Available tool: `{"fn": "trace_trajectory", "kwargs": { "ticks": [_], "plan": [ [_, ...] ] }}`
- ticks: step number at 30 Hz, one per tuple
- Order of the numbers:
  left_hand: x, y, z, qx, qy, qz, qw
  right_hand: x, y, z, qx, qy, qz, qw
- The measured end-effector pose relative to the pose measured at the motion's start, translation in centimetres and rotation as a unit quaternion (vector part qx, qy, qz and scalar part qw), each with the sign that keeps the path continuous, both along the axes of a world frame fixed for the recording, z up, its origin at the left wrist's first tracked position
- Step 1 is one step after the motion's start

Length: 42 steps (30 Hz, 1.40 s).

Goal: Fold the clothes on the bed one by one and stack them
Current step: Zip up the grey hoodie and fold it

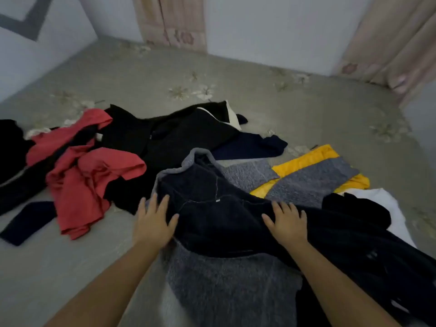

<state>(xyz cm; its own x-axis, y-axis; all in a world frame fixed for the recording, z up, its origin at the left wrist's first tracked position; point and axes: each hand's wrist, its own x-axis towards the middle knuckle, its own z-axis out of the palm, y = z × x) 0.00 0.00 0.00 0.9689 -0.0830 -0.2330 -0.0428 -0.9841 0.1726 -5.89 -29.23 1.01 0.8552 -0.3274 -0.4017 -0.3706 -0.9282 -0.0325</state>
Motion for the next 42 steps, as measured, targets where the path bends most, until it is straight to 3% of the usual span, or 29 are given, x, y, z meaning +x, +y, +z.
{"fn": "trace_trajectory", "kwargs": {
  "ticks": [3, 5, 7, 9, 12, 15, 17, 19, 21, 22, 24, 26, 28, 30, 32, 34, 36, 38, 39, 40, 42],
  "plan": [
    [4.4, 0.6, -3.5, -0.033, -0.006, 0.045, 0.998, 3.2, -0.4, -3.4, -0.043, 0.040, -0.038, 0.998],
    [6.3, 0.4, -5.4, -0.100, 0.008, 0.081, 0.992, 4.0, -1.0, -5.0, -0.072, 0.062, -0.049, 0.994],
    [6.9, 0.4, -6.9, -0.148, 0.006, 0.068, 0.987, 4.1, -1.2, -6.0, -0.113, 0.091, -0.043, 0.988],
    [7.1, 0.2, -7.4, -0.164, 0.010, 0.028, 0.986, 4.0, -0.7, -5.8, -0.095, 0.076, -0.059, 0.991],
    [6.5, -1.1, -6.0, -0.174, -0.052, -0.061, 0.982, 3.6, 1.6, -3.5, -0.018, -0.063, -0.164, 0.984],
    [4.8, -2.2, -4.0, -0.168, -0.172, -0.152, 0.959, 3.4, 5.3, -1.2, 0.030, -0.242, -0.292, 0.925],
    [3.1, -2.5, -3.5, -0.185, -0.162, -0.182, 0.952, 2.4, 9.3, -2.0, 0.035, -0.311, -0.280, 0.908],
    [1.3, -2.0, -4.5, -0.173, -0.056, -0.193, 0.964, 0.6, 12.7, -3.7, 0.090, -0.221, -0.223, 0.945],
    [-0.1, -0.9, -6.5, -0.150, 0.098, -0.213, 0.961, -1.4, 15.8, -5.8, 0.110, -0.017, -0.105, 0.988],
    [-0.6, -0.4, -7.0, -0.147, 0.201, -0.218, 0.944, -2.4, 16.1, -6.8, 0.114, 0.040, -0.052, 0.991],
    [-0.8, -0.3, -7.0, -0.200, 0.334, -0.199, 0.899, -3.5, 14.7, -6.5, 0.233, 0.104, -0.060, 0.965],
    [-0.7, -0.4, -6.6, -0.282, 0.287, -0.142, 0.904, -2.8, 12.6, -4.8, 0.279, -0.028, -0.099, 0.955],
    [-0.2, -0.2, -6.0, -0.299, 0.143, -0.096, 0.939, -1.7, 9.9, -4.3, 0.216, -0.147, -0.116, 0.958],
    [0.4, 0.1, -6.2, -0.280, 0.017, -0.076, 0.957, -0.8, 8.6, -4.9, 0.170, -0.086, -0.085, 0.978],
    [0.7, 0.2, -6.7, -0.237, -0.033, -0.073, 0.968, 0.0, 9.1, -6.0, 0.154, 0.060, -0.074, 0.983],
    [0.6, 0.3, -6.8, -0.188, 0.022, -0.033, 0.981, 0.0, 10.3, -6.8, 0.177, 0.124, -0.108, 0.970],
    [0.0, 0.3, -6.9, -0.134, 0.089, -0.001, 0.987, 0.2, 10.7, -6.9, 0.209, 0.126, -0.126, 0.962],
    [-0.5, 0.4, -6.9, -0.127, 0.106, 0.001, 0.986, 1.2, 10.4, -5.9, 0.237, 0.072, -0.177, 0.953],
    [-0.4, 0.3, -6.6, -0.145, 0.111, 0.009, 0.983, 2.1, 10.0, -5.4, 0.240, 0.003, -0.235, 0.942],
    [-0.2, 0.1, -6.3, -0.168, 0.107, 0.018, 0.980, 3.3, 9.6, -4.5, 0.247, -0.082, -0.310, 0.914],
    [0.4, -0.6, -5.4, -0.200, 0.080, 0.034, 0.976, 6.4, 8.8, -2.3, 0.287, -0.242, -0.437, 0.817]
  ]
}}
